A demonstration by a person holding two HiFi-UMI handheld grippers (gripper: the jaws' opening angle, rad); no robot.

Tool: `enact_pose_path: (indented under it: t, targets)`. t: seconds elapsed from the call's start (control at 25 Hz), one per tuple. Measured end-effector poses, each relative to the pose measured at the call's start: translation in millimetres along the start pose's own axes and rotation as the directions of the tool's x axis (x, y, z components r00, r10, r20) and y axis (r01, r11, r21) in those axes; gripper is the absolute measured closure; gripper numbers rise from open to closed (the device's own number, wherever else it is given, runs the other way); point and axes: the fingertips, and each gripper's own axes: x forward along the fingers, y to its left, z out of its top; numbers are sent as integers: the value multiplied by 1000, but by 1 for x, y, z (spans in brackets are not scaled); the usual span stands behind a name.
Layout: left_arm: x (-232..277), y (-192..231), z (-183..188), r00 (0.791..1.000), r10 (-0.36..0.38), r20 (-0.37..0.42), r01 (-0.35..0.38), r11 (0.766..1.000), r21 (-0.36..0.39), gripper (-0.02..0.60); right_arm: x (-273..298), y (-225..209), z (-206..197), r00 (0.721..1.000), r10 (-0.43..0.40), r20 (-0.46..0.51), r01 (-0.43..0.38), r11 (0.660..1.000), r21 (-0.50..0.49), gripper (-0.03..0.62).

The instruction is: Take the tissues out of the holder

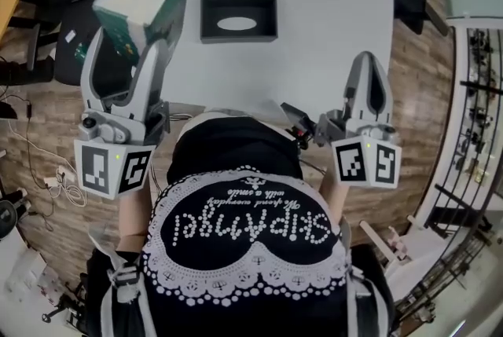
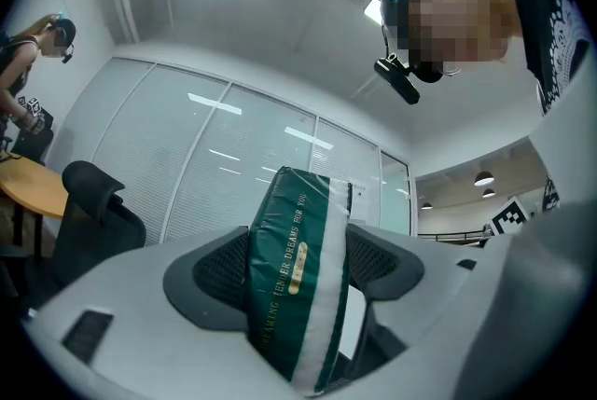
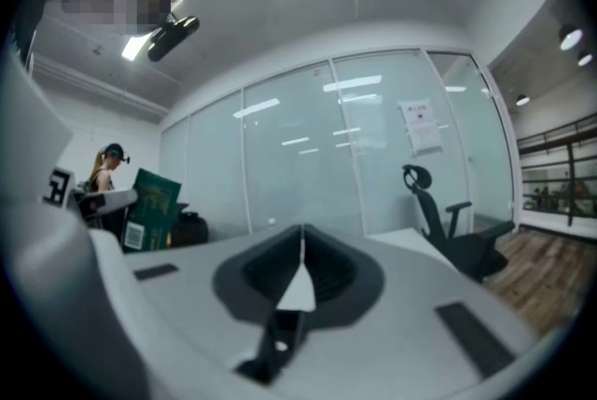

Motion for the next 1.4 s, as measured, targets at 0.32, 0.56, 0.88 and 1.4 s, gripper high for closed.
enact_pose_path:
  t: [0.32,0.56,0.88,1.4]
  targets:
    - [-24,10,-10,998,56,-26,-57,998,-34,236,-8,-3,-3,1000,-14,-16,14,1000,0,560]
    - [-33,11,-18,996,79,-42,-81,995,-63,236,-13,-1,-10,999,-14,-39,15,1000,15,560]
    - [-29,3,-25,996,62,-67,-66,996,-63,236,-15,-3,-14,999,-20,-45,21,999,31,560]
    - [-6,-8,-50,984,40,-174,-28,997,70,236,-11,-7,-26,996,-35,-86,27,995,-97,562]
